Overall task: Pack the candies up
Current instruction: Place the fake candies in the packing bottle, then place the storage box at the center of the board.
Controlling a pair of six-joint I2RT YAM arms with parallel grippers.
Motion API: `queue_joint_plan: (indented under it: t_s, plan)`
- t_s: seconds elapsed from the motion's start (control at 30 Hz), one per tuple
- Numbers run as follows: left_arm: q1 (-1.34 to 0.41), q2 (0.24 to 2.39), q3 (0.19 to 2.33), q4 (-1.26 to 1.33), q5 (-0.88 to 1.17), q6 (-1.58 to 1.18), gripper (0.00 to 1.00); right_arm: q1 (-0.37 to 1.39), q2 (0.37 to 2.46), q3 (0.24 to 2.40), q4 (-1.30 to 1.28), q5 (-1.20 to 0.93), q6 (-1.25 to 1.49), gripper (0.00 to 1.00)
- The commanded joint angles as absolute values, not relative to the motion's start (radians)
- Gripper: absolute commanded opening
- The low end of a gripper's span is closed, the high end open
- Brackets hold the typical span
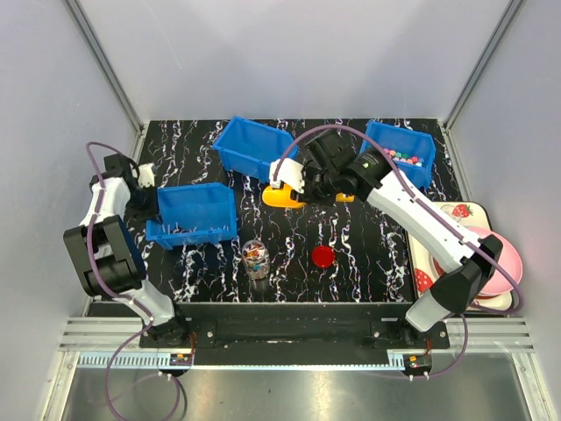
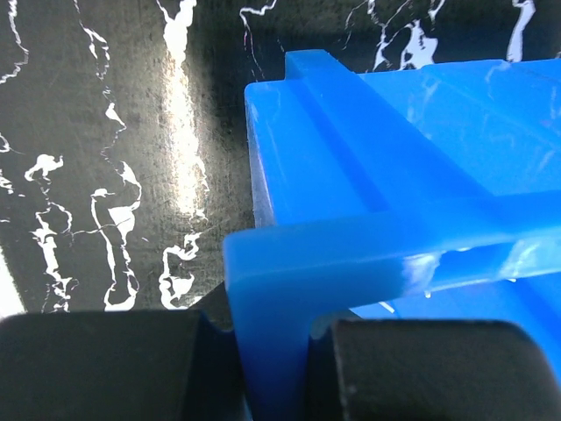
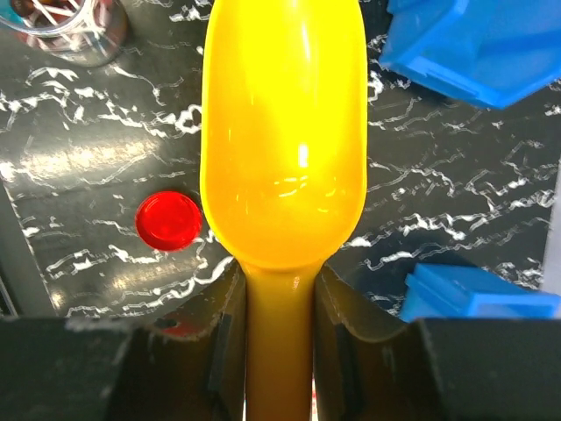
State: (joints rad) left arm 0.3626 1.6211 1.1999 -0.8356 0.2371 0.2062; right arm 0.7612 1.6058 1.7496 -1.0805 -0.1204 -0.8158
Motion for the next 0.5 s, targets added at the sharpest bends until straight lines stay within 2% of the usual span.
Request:
queue_joint_plan:
  t_s: [0.0, 0.47]
  plan:
    - [0.373, 1.635, 1.247, -0.822, 0.265, 0.206, 0.00, 0.738, 1.533, 1.678, -0.931, -0.236, -0.758, 0.00]
    - [0.373, 1.706, 1.292, -0.839, 0.250, 0.198, 0.00, 0.667, 1.468, 1.514, -0.747, -0.293, -0.673, 0.00]
